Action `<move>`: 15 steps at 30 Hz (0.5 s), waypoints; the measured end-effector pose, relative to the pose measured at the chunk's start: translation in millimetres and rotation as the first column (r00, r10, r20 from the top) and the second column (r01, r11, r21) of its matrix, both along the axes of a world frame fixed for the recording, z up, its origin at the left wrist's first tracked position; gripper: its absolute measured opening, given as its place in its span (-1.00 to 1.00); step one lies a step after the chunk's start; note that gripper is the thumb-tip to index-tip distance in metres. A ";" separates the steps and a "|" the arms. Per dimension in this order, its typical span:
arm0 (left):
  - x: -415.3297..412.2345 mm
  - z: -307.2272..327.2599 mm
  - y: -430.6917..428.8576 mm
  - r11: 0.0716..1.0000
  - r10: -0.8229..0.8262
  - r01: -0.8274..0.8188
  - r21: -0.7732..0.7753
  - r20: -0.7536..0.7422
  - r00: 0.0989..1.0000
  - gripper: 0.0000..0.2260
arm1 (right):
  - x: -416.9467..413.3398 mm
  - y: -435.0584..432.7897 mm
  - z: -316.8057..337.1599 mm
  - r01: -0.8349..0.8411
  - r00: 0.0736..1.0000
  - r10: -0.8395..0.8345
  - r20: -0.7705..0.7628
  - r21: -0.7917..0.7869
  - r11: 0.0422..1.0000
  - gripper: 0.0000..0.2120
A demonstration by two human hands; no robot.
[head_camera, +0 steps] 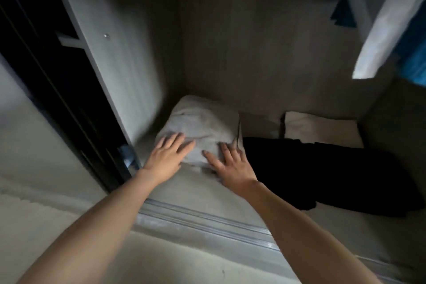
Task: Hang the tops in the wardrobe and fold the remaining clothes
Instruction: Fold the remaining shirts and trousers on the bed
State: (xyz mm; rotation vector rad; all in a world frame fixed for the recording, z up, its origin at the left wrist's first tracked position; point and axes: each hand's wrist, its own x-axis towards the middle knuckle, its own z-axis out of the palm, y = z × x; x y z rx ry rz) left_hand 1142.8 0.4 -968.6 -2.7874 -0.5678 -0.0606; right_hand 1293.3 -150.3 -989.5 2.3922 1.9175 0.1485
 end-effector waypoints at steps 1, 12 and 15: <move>-7.0 -20.8 1.0 0.991 0.093 -0.106 -0.081 -0.153 0.984 -0.23 | -4.5 -1.7 -19.1 0.018 0.996 -0.035 -0.083 -0.201 0.979 -0.23; -15.6 -73.6 -24.7 0.945 0.175 -0.246 -0.215 -0.305 0.936 -0.43 | -16.2 -5.6 -28.8 0.058 0.940 -0.185 -0.286 -0.399 0.915 -0.31; -16.1 -45.5 -40.5 0.953 0.185 -0.244 -0.178 -0.296 0.937 -0.45 | -17.7 -23.1 -6.4 0.056 0.937 -0.198 -0.288 -0.436 0.898 -0.33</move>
